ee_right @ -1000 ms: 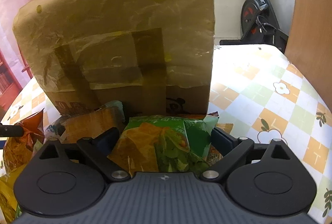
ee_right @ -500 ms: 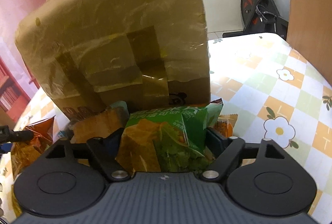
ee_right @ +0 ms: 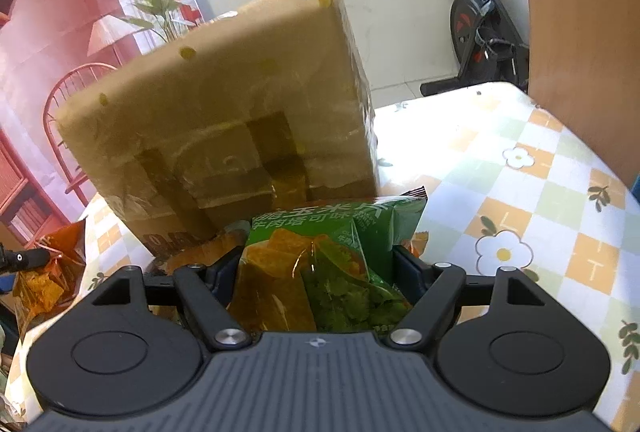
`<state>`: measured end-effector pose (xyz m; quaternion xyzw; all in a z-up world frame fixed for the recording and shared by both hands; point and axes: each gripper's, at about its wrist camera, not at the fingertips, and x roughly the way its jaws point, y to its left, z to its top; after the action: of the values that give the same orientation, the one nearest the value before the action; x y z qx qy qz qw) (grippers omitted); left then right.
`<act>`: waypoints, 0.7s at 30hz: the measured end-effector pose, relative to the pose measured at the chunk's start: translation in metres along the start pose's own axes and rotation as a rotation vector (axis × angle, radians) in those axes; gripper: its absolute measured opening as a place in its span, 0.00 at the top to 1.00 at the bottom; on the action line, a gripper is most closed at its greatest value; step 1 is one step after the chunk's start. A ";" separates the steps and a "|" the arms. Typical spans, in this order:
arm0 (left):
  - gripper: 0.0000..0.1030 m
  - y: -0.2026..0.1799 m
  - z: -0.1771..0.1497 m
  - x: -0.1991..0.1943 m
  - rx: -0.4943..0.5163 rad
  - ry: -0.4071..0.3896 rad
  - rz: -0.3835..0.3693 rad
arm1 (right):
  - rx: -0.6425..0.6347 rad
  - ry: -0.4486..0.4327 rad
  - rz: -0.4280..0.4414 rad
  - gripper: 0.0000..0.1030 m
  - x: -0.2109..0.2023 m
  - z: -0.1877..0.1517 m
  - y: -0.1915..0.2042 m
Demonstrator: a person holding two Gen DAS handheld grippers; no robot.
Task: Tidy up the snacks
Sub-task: 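Grasp the orange chip bag with the left gripper while the right grasps the green bag, then carry both bags over the box and open both grippers to drop them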
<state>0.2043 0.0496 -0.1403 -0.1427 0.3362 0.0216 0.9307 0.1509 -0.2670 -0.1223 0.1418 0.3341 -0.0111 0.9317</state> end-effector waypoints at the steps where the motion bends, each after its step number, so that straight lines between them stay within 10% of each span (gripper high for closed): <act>1: 0.27 -0.001 0.002 -0.004 0.000 -0.011 -0.005 | -0.005 -0.009 -0.002 0.24 -0.006 0.001 0.001; 21: 0.27 -0.054 0.054 -0.058 0.132 -0.178 -0.138 | -0.086 -0.256 0.070 0.25 -0.087 0.062 0.037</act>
<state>0.2003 0.0159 -0.0512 -0.1014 0.2426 -0.0521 0.9634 0.1257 -0.2547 -0.0130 0.1105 0.2075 0.0176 0.9718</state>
